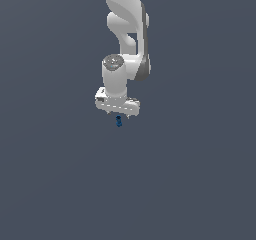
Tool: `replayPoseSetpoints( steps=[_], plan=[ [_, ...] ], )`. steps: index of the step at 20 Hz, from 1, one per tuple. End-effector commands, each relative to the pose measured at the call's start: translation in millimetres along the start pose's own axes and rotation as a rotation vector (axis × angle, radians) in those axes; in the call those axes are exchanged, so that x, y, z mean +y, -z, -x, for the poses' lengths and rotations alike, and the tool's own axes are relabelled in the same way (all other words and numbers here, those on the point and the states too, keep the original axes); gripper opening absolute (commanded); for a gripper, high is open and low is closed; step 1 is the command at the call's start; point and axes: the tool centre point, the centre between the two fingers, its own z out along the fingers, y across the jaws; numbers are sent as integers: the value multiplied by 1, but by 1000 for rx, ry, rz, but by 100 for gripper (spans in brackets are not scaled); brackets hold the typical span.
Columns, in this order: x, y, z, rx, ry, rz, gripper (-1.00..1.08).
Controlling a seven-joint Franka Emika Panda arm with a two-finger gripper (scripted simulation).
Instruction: Pick up the object and move it to a goal position.
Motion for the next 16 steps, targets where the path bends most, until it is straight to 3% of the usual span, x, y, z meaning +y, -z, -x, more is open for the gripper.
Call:
replayPoseSetpoints(
  steps=[1, 16],
  plan=[
    [1, -1, 2, 0, -5, 0, 100],
    [2, -45, 3, 0, -5, 1, 100]
  ],
)
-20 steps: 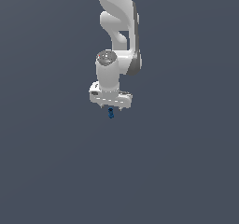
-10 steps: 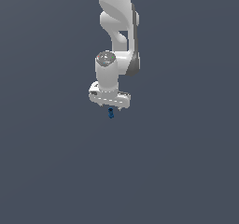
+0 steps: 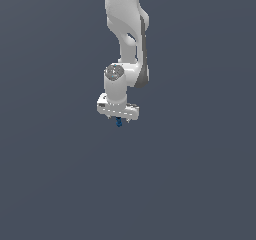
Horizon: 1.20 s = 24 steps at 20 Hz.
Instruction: Pick up the object and move it to a goal position.
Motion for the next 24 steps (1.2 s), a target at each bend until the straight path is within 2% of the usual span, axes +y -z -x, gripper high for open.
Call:
replayPoseSetpoints(
  steps=[1, 5, 6, 18, 24],
  plan=[
    [0, -8, 0, 1, 0, 0, 100],
    [0, -12, -1, 1, 0, 0, 100],
    [0, -12, -1, 1, 0, 0, -100],
    [0, -10, -1, 2, -1, 0, -100],
    [-4, 5, -1, 2, -1, 0, -100]
  ],
)
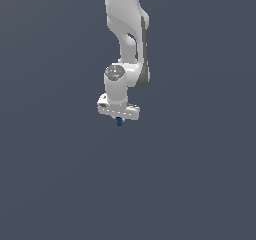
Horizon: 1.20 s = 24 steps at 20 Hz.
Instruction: Pick up the object and move it to a goal position.
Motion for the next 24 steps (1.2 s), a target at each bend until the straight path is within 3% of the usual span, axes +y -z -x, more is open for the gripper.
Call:
replayPoseSetpoints(
  steps=[1, 9, 24],
  plan=[
    [-3, 10, -1, 1, 0, 0, -100],
    [-16, 65, -2, 1, 0, 0, -100],
    [-54, 215, -8, 1, -1, 2, -100]
  ],
)
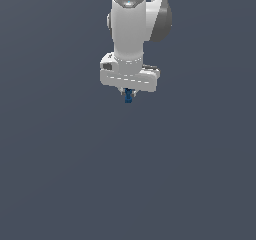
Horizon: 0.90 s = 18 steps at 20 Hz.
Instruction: Pick up the object and move it to a goal position.
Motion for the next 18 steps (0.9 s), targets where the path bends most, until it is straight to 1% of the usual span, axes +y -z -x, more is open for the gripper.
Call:
replayPoseSetpoints(
  steps=[1, 12, 18],
  plan=[
    [-6, 26, -1, -1, 0, 0, -100],
    [-35, 135, -7, -1, 0, 0, -100],
    [-49, 187, -12, -1, 0, -1, -100]
  ],
)
